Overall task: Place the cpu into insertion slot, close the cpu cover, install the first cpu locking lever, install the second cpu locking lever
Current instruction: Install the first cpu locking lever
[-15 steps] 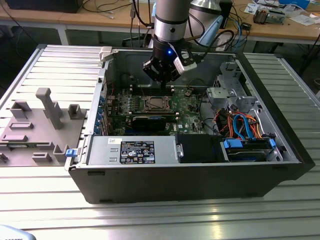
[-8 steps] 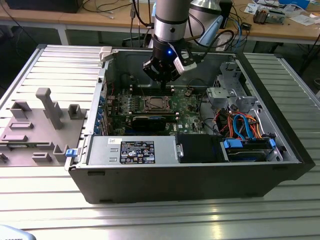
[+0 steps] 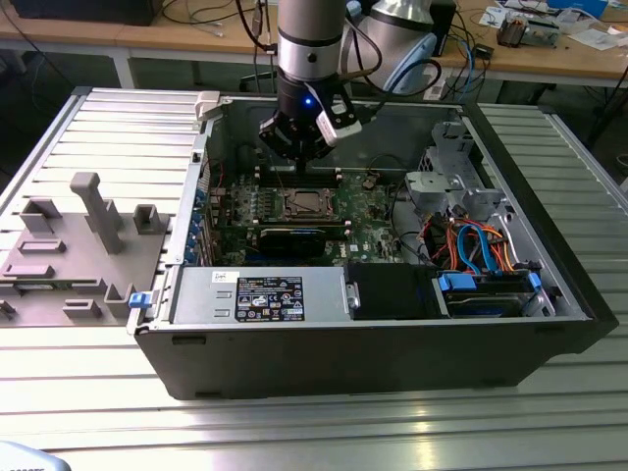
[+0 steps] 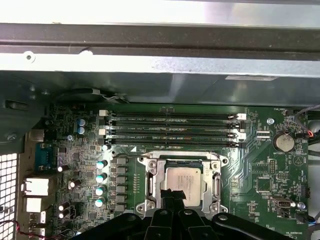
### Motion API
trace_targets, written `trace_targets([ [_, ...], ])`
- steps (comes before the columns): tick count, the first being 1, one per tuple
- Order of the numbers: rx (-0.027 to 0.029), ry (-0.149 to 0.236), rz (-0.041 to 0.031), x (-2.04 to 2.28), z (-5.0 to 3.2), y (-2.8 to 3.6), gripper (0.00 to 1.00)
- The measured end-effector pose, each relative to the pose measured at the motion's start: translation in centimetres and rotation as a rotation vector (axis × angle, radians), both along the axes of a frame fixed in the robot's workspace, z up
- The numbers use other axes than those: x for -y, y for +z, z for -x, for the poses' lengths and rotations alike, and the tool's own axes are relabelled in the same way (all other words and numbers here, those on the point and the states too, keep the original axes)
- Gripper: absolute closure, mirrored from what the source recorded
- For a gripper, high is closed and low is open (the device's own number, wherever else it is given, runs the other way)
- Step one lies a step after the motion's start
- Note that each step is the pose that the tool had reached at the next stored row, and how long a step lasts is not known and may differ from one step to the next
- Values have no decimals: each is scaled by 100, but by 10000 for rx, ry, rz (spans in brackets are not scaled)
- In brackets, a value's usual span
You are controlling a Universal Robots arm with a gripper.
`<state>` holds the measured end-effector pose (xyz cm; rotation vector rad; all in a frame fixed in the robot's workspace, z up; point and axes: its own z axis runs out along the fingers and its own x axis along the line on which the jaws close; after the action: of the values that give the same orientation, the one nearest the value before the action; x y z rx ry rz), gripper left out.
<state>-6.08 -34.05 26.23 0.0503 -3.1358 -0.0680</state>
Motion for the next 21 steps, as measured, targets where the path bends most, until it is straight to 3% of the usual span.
trace_targets([
  [21,0,0,0,-18,96,0,89],
])
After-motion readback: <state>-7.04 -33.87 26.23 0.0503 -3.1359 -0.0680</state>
